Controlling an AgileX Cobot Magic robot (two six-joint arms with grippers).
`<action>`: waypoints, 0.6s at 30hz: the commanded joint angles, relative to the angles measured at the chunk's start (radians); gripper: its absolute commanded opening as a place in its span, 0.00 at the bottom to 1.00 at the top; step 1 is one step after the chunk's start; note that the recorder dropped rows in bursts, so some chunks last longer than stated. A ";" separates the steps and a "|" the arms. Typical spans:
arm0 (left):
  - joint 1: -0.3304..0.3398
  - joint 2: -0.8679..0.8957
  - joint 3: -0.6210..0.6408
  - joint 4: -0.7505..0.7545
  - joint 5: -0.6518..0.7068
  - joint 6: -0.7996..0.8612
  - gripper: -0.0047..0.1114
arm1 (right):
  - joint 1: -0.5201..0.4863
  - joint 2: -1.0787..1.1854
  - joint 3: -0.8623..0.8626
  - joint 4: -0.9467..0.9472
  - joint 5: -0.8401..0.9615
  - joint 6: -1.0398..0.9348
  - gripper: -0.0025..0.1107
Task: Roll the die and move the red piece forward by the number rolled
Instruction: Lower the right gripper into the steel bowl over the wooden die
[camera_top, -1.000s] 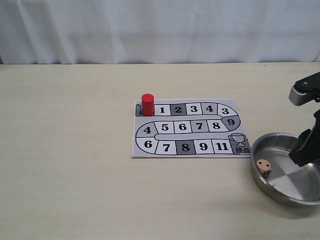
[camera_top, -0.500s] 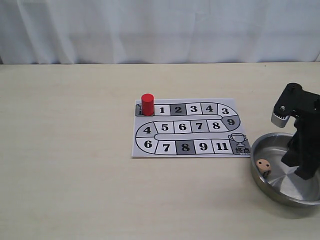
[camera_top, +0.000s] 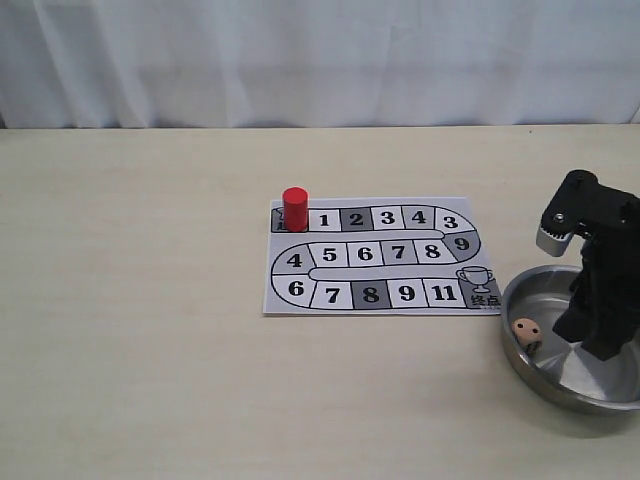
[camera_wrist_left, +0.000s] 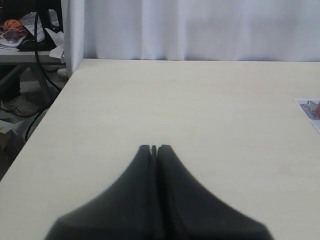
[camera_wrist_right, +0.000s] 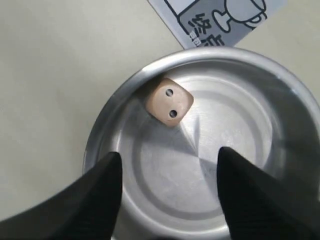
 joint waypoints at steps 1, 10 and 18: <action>0.000 -0.001 0.002 -0.001 -0.012 -0.006 0.04 | -0.003 0.001 -0.008 0.005 -0.009 -0.008 0.50; 0.000 -0.001 0.002 -0.001 -0.012 -0.006 0.04 | -0.003 0.017 -0.008 0.010 0.015 -0.105 0.50; 0.000 -0.001 0.002 -0.001 -0.012 -0.006 0.04 | -0.003 0.111 -0.008 0.013 -0.065 -0.211 0.50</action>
